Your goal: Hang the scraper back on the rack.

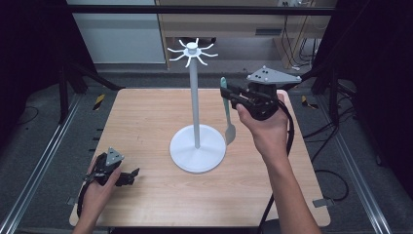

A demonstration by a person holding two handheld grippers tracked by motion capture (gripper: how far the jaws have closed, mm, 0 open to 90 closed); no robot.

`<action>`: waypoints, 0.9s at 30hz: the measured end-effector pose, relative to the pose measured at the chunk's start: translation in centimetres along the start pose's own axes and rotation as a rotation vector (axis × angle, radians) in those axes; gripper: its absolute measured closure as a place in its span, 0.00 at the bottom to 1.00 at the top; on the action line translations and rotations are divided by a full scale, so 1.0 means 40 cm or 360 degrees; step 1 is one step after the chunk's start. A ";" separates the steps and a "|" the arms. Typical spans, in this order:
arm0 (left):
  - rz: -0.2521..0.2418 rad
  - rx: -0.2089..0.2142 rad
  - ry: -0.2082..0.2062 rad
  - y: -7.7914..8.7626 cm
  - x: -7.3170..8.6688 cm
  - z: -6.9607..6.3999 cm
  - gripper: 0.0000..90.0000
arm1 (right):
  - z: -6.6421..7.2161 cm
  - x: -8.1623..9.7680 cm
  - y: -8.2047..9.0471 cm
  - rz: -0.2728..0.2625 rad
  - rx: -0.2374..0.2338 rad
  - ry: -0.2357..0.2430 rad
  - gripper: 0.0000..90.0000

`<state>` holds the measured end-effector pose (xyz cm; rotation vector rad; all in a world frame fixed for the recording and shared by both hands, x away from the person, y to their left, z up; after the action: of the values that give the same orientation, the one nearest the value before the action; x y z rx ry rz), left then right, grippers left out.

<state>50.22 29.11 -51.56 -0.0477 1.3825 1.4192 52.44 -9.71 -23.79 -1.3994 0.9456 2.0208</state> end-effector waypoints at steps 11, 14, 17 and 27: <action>-0.0001 0.0001 0.0000 0.000 0.000 0.000 0.03 | 0.015 -0.020 -0.002 -0.0024 -0.0020 0.0015 0.83; -0.0001 0.0001 0.0000 0.000 0.000 0.000 0.03 | 0.018 -0.024 -0.002 -0.0029 -0.0023 0.0016 0.83; -0.0001 0.0000 0.0000 0.001 0.000 0.000 0.03 | 0.023 -0.028 -0.002 -0.0035 -0.0029 0.0020 0.83; 0.0000 0.0001 -0.0001 0.001 0.000 -0.001 0.03 | 0.033 -0.039 0.001 -0.0048 -0.0041 0.0027 0.83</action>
<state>50.19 29.10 -51.55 -0.0470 1.3821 1.4188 52.18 -8.72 -22.00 -1.4383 0.9030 2.0086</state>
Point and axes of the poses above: each handheld gripper's, and its own axes: y roughly backward along the jaws, x roughly out of its underside, z roughly to its left, the point moved 5 cm from there along -y, roughly forward along the jaws, and after that the axes turned 13 degrees about -y, right-handed, at the moved point
